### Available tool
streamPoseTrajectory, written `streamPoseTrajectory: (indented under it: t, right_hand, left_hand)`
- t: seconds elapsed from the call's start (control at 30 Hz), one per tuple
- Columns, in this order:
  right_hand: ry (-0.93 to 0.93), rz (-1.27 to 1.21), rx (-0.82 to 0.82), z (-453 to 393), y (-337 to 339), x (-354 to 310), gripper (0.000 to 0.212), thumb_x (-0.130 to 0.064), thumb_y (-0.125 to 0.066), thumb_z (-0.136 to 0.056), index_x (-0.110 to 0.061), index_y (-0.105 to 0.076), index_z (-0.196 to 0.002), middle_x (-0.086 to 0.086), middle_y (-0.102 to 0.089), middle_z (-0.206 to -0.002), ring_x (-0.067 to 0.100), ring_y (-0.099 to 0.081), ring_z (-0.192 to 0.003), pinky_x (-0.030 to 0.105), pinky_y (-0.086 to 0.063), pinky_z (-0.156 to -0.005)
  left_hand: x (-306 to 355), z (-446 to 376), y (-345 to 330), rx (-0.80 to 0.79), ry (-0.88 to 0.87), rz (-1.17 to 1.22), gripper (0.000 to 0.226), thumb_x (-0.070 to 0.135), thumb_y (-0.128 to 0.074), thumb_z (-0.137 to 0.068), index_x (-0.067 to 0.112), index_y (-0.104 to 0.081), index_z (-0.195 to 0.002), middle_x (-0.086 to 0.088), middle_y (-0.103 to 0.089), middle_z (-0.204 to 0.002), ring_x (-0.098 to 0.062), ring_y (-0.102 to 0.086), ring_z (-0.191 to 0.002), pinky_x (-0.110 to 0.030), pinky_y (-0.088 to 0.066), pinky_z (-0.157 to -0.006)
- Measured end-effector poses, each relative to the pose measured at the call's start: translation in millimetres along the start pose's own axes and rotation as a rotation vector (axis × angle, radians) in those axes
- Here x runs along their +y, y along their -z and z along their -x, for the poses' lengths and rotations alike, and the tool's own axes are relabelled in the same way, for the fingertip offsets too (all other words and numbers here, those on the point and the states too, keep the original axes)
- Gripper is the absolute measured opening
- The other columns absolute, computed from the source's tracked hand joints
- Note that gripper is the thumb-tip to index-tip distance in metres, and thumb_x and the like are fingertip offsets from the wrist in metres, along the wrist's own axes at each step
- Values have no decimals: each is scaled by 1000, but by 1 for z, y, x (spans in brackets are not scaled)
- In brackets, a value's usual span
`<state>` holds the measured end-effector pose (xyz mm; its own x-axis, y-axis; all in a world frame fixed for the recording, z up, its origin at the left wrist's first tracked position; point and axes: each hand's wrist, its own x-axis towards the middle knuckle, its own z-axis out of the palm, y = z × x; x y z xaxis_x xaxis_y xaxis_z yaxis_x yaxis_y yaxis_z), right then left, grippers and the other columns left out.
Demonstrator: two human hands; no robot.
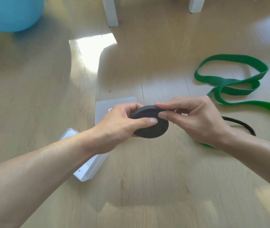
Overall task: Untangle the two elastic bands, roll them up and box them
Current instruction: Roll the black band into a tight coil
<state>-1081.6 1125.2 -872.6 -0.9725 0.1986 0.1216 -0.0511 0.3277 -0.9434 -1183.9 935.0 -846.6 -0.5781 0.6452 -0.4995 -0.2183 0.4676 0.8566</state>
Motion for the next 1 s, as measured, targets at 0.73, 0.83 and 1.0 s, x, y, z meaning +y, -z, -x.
streamPoseTrajectory:
  t: [0.73,0.83,1.0]
  right_hand:
    - [-111,67,-167,8,6,-10,22,-15,-81,-82,-29,-80,-99,-24,-77,-87,-9,-70,-77,5,-46,-69]
    - [-162,37,-212,5,7,-17,19,-13,-83,-80,-26,-81,-94,-12,-77,-73,1,-67,-64,9,-46,-63]
    - [-230,118,-217,-3,19,-29,10,-24,-87,-74,-30,-80,-80,-4,-73,-64,9,-67,-59,16,-48,-57]
  left_hand:
    - [2,7,2,-23,-38,-252,6,22,-81,-88,22,-76,-91,-2,-82,-91,-22,-77,-92,-35,-55,-93]
    - [-2,7,2,13,-66,-337,7,22,-81,-88,24,-74,-85,1,-82,-85,-17,-77,-85,-40,-51,-99]
    - [-6,7,7,40,-84,-366,13,29,-83,-86,29,-71,-80,4,-82,-83,-12,-74,-80,-35,-51,-91]
